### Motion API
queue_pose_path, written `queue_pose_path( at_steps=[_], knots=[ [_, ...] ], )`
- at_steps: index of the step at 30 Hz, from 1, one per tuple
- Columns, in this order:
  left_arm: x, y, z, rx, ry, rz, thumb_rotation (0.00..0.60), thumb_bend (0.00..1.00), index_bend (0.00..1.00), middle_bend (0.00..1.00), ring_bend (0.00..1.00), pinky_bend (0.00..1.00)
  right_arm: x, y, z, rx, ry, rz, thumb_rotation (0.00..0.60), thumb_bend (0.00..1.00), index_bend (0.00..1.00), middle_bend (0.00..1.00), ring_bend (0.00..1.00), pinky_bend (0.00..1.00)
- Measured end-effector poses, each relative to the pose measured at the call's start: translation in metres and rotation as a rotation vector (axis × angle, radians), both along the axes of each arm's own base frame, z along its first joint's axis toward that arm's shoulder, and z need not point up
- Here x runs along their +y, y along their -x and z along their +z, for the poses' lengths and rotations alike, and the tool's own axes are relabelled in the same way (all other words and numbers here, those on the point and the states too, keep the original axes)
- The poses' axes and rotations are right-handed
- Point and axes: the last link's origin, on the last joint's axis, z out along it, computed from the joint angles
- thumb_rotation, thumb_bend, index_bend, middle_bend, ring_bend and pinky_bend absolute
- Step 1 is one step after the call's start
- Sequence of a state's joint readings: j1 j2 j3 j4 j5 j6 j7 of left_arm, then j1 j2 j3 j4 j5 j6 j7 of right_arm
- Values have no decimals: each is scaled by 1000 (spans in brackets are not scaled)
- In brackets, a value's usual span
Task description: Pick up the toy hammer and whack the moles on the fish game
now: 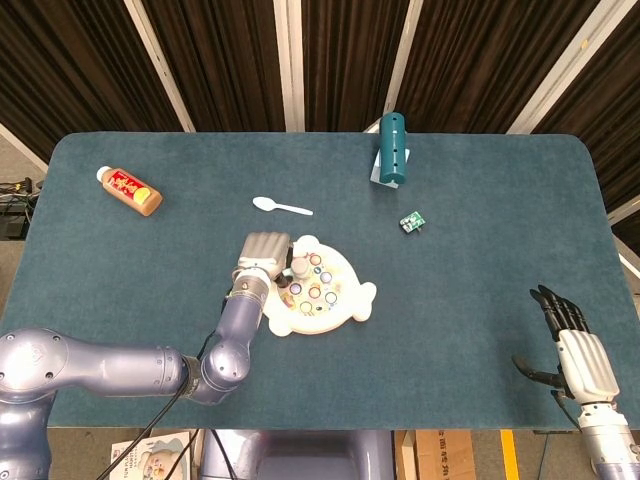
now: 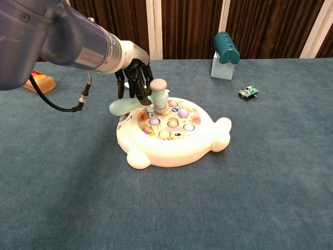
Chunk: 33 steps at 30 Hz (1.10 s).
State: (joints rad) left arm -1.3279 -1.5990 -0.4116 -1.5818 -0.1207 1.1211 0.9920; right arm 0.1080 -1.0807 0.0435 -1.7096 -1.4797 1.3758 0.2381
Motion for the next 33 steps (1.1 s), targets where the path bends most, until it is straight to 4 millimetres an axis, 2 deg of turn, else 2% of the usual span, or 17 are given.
queue_pose_path(
  at_steps=[16,26,33],
  knots=[
    [1,0,2,-10,-4,-2,600,649,670,568,409,507,0,0,1,1,3,1,600,242,0,0,0,0],
    [-4,-11,22,-71,-28,-44,600,648,670,568,409,507,1,-1,1,6,7,10,600,242,0,0,0,0],
    [-17,2,43,-60,-36,-93,600,648,669,567,409,507,1,0,2,15,9,9,600,242,0,0,0,0]
  ],
)
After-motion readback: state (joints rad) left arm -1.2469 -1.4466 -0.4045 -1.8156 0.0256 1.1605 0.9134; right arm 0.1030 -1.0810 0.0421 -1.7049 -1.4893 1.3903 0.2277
